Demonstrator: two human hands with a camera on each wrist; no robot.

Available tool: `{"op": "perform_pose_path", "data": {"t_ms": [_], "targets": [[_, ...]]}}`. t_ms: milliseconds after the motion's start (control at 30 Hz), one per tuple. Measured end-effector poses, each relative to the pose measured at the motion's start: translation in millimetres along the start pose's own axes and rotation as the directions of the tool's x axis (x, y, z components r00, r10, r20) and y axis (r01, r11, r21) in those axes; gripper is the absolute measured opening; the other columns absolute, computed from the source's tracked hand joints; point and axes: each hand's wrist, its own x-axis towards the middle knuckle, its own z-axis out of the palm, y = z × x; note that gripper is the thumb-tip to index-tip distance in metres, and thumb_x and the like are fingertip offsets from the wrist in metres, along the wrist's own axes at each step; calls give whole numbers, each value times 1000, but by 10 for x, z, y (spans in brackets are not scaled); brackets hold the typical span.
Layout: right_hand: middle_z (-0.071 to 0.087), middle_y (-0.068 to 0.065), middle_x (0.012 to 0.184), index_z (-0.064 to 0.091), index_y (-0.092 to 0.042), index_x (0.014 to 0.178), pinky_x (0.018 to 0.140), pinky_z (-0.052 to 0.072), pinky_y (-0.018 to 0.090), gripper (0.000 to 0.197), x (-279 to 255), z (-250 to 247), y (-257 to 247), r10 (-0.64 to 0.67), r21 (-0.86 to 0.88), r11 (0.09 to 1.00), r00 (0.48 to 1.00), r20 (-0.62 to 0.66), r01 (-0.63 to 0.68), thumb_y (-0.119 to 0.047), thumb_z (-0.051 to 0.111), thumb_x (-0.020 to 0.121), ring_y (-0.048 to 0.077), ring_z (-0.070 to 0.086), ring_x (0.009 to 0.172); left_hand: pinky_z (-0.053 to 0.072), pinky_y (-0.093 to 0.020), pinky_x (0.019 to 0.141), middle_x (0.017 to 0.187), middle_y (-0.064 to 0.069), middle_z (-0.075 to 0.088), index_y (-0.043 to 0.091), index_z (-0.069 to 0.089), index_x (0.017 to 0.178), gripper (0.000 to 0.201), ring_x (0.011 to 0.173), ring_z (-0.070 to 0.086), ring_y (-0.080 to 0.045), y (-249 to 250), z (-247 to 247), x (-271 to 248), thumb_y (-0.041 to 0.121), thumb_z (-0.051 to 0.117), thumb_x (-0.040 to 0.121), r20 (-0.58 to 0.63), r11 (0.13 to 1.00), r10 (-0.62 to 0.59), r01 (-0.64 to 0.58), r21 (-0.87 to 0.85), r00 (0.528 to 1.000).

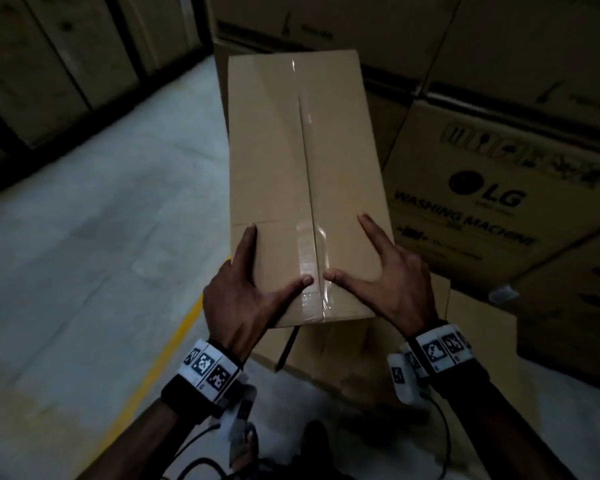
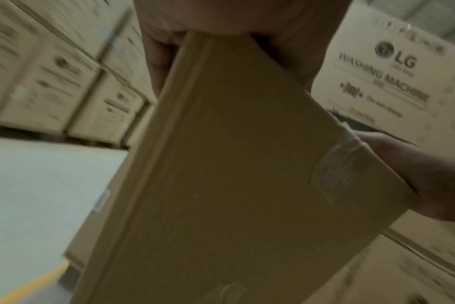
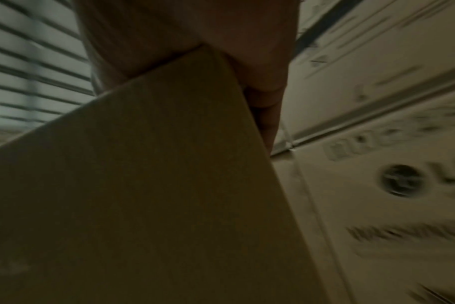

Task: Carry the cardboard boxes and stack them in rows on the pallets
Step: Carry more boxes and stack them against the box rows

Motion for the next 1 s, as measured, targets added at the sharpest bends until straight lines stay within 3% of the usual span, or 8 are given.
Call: {"op": "perform_pose_path", "data": {"t_ms": [200,400,500,667,1000], "targets": [[66,10,128,4,-68,151,102,49,51,109,263,15,-283,-200,-8,980,978,58,201,-103,51,60,33,60,118,56,-39,88,116,-3,72,46,22,156,120,102,70,-27,-1,-314,-49,101,58,56,-154,994,-84,94,60,985],[68,10,112,10,-60,156,96,51,40,111,491,321,-956,-381,11,924,915,131,383,-102,51,62,25,63,103,57,-39,87,117,-5,72,43,28,156,119,101,71,-28,-359,-781,-52,100,60,57,-304,974,-190,218,60,933],[68,12,113,12,-59,156,97,53,44,114,603,604,-1376,-453,25,890,878,157,455,-105,47,58,26,65,104,57,-38,85,113,-5,73,42,28,156,118,96,70,-27,-651,-1040,-1,101,58,58,-353,958,-238,278,66,905],[69,10,119,15,-57,156,96,54,44,112,703,1226,-2315,-578,81,814,789,209,576,-102,52,61,25,66,104,58,-38,85,111,-5,73,42,28,157,122,96,71,-27,-1349,-1617,115,104,54,54,-443,915,-344,402,42,828],[69,6,97,21,-55,156,83,53,36,115,497,2702,-4676,-754,152,647,598,273,747,-106,47,56,27,69,93,54,-37,85,108,-10,73,44,24,159,128,98,70,-31,-3130,-3129,222,104,55,50,-588,799,-484,601,5,648]]}}
